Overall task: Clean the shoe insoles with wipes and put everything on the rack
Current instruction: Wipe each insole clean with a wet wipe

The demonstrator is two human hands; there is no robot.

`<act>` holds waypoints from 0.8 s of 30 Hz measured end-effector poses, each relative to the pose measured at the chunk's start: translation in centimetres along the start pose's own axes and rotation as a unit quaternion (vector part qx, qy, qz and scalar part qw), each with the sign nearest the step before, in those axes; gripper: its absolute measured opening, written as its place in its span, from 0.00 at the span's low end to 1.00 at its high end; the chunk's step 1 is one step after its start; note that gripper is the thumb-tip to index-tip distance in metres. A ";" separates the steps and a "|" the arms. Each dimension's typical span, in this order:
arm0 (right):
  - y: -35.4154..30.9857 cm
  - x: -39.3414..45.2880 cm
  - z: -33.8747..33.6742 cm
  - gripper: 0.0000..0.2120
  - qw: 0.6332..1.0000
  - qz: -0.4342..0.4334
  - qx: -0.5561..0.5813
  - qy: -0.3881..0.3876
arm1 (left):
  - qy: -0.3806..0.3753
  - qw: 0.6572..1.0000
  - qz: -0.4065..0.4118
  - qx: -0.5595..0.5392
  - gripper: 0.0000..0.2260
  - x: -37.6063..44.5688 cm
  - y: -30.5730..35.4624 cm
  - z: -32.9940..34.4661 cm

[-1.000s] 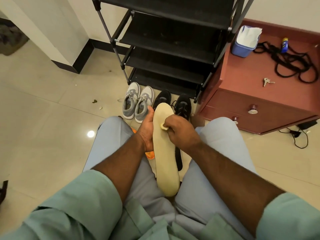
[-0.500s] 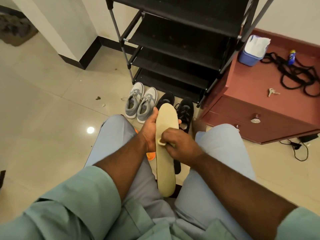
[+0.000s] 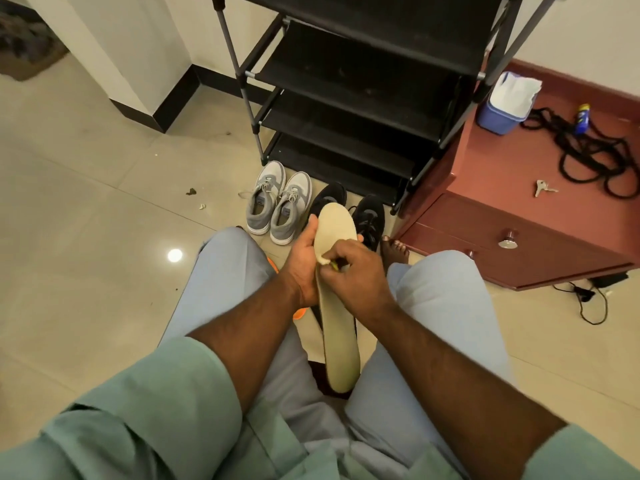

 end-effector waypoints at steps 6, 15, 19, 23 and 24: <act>-0.5 -0.3 -0.3 0.06 0.993 0.110 0.038 -0.022 | 0.030 0.999 0.011 -0.006 0.34 -0.3 -0.1 -0.1; 0.0 2.4 0.3 0.04 0.953 0.262 0.115 0.099 | 0.022 0.999 0.027 -0.011 0.26 -0.2 -1.7 1.0; 0.2 0.4 0.5 0.05 0.956 0.273 0.102 0.013 | 0.026 0.999 0.034 -0.030 0.27 -0.1 0.0 0.0; 0.2 0.9 0.4 0.05 0.952 0.279 0.118 0.045 | 0.021 0.997 0.073 -0.015 0.24 0.4 -0.2 0.5; 0.1 1.5 0.4 0.06 0.953 0.269 0.123 0.070 | 0.011 0.997 0.069 -0.019 0.22 0.3 -0.3 0.8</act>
Point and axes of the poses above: each hand's wrist, its own x-axis towards the middle knuckle, its own z-axis out of the palm, y = z × x, the point moved 2 cm from there along x, towards the middle knuckle, and after that the axes turned 15 degrees about y, right-handed, at the moved point
